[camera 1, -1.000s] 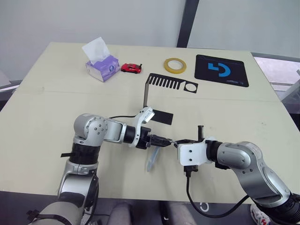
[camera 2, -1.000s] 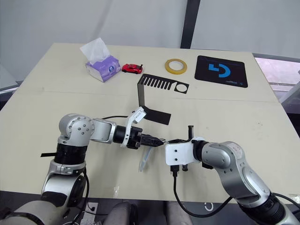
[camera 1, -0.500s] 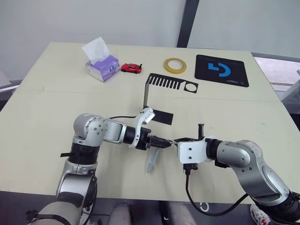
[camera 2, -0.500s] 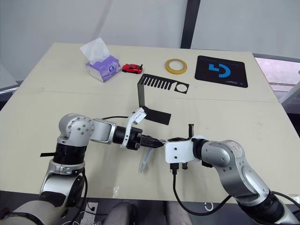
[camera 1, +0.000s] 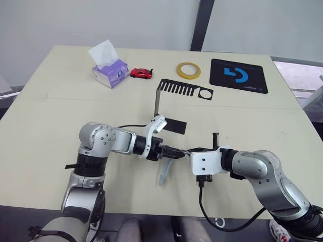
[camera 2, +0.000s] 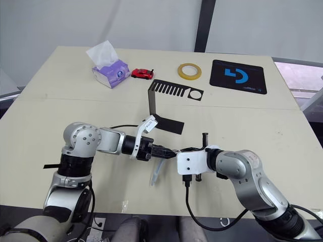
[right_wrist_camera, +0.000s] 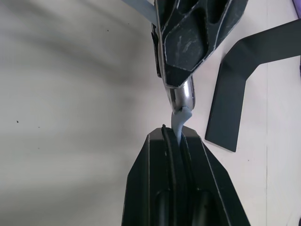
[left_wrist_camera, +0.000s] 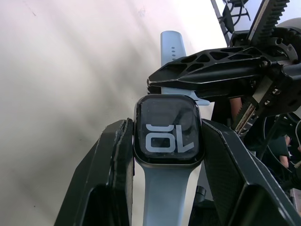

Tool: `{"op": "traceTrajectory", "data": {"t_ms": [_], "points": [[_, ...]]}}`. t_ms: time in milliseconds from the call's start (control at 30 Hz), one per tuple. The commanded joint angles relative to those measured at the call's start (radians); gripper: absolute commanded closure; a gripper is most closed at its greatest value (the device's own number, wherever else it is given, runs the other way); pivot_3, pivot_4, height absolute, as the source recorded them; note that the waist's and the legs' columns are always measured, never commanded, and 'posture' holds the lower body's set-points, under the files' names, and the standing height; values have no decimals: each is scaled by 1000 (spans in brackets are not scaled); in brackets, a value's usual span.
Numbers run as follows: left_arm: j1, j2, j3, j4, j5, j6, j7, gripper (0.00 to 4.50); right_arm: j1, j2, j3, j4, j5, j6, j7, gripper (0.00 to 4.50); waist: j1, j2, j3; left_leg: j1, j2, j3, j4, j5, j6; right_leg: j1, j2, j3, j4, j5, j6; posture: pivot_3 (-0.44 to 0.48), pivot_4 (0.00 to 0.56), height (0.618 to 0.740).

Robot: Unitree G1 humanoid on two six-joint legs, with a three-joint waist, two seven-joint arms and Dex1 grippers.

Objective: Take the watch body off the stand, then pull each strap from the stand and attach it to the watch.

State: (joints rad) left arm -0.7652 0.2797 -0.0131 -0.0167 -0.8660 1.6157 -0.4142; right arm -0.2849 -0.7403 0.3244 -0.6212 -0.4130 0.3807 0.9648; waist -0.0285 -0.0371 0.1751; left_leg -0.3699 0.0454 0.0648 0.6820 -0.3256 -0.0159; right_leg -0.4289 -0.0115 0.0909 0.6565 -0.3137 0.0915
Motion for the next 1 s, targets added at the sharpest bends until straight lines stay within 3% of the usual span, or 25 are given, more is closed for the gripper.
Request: {"op": "traceTrajectory", "data": {"t_ms": [33,1000], "points": [[-25,-33,-3,-8,-77,-1,-3,2792,-19,6,12,-20,-8,-13,-1,4500,0,0,0,0,0,0,0,0,0,0,0,0,0,0,0,0,150,738],[-25,-21,4,6,-130,-1,49,2792,-17,7,6,-21,-16,-7,5,4500,0,0,0,0,0,0,0,0,-1,0,0,0,0,0,0,0,150,738]]}}
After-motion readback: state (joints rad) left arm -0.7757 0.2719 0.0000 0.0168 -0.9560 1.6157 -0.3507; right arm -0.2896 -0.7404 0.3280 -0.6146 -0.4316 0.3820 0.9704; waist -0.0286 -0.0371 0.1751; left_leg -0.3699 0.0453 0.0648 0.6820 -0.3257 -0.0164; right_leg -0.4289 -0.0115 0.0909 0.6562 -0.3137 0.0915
